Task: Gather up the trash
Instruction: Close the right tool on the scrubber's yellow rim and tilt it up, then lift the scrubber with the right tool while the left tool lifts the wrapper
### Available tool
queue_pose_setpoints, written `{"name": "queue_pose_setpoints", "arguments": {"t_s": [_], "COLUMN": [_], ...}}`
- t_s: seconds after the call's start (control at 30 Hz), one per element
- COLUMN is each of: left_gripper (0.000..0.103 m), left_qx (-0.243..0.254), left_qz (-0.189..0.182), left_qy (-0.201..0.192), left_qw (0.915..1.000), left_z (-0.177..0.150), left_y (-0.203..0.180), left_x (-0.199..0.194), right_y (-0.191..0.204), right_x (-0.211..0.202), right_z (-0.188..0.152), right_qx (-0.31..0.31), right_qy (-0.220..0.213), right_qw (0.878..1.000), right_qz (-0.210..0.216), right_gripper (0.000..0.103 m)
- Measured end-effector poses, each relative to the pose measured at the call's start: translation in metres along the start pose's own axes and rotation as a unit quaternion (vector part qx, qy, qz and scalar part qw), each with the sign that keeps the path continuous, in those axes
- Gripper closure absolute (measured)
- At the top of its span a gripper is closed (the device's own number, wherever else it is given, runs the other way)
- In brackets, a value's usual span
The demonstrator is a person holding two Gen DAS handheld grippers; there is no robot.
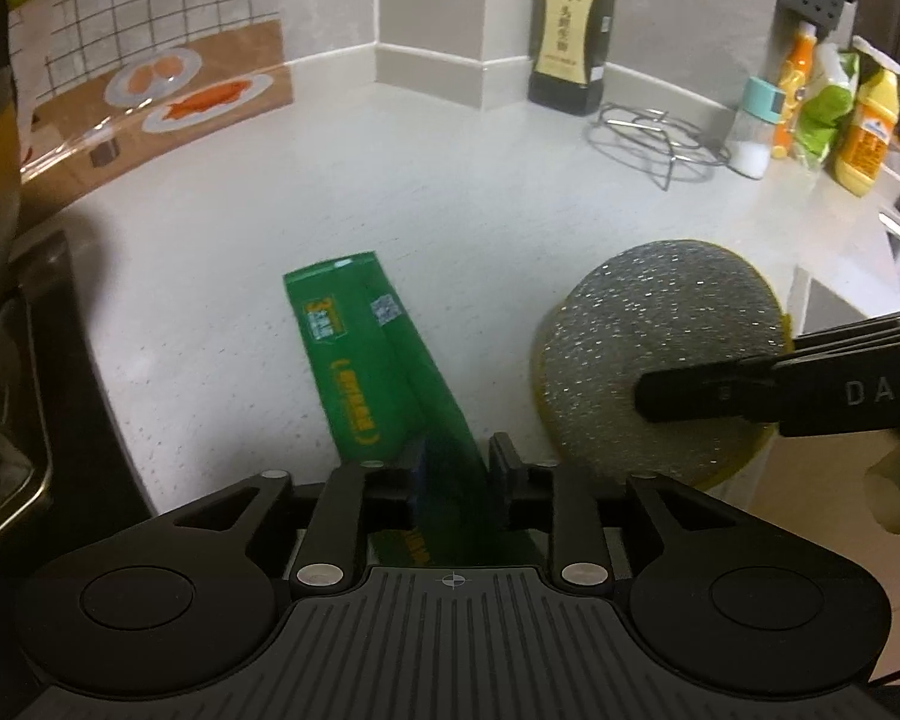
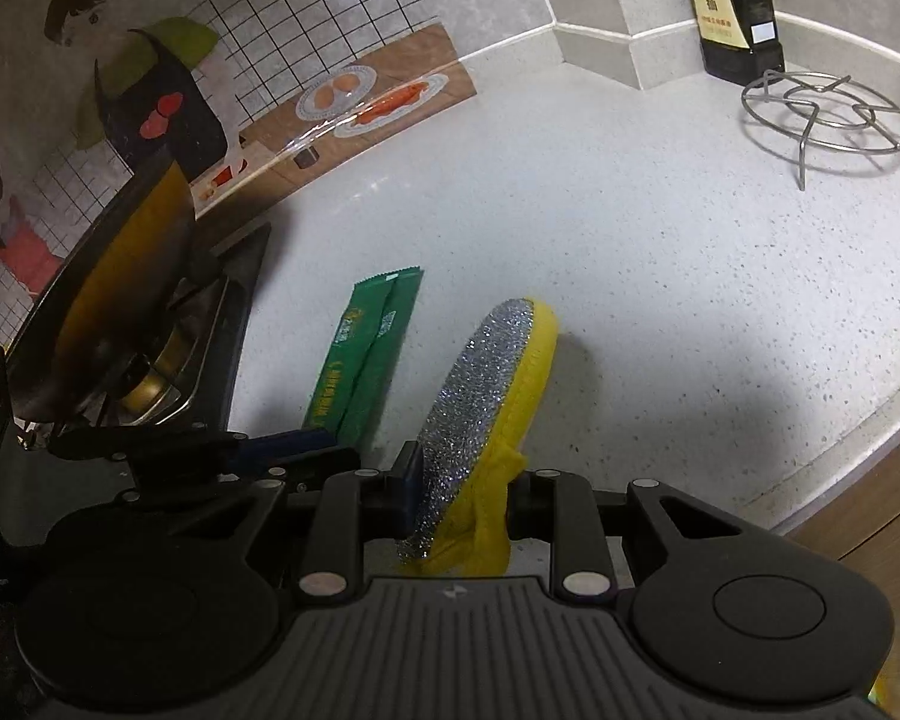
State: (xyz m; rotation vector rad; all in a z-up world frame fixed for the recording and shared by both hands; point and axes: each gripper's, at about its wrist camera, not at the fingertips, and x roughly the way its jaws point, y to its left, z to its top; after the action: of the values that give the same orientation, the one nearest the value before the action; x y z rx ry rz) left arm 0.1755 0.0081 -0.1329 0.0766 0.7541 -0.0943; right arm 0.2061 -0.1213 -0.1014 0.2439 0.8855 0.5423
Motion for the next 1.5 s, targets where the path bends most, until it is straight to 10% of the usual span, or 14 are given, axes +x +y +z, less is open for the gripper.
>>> {"name": "queue_pose_setpoints", "arguments": {"t_s": [0.57,0.77,1.03,1.5], "left_gripper": [0.062,0.064,0.064,0.062], "left_qx": [-0.04,-0.026,-0.114,0.034], "left_qz": [-0.032,0.044,-0.005,0.032], "left_qy": [-0.006,-0.028,0.008,-0.01], "left_qw": [0.9987,0.9983,0.9934,0.9989], "left_z": [-0.003,-0.007,-0.002,0.002], "left_y": [0.012,0.014,0.033,-0.021], "left_x": [0.0,-0.016,0.001,0.001], "right_y": [-0.002,-0.001,0.0,-0.006], "right_x": [0.0,0.0,0.003,-0.01], "right_z": [-0.008,-0.009,-0.013,-0.017], "right_qx": [0.008,0.0,-0.001,-0.001], "right_qy": [-0.001,-0.003,-0.001,-0.017], "right_qw": [1.0,1.0,1.0,1.0], "right_qz": [-0.006,-0.012,-0.007,-0.014], "right_gripper": [0.078,0.078,0.076,0.078]}}
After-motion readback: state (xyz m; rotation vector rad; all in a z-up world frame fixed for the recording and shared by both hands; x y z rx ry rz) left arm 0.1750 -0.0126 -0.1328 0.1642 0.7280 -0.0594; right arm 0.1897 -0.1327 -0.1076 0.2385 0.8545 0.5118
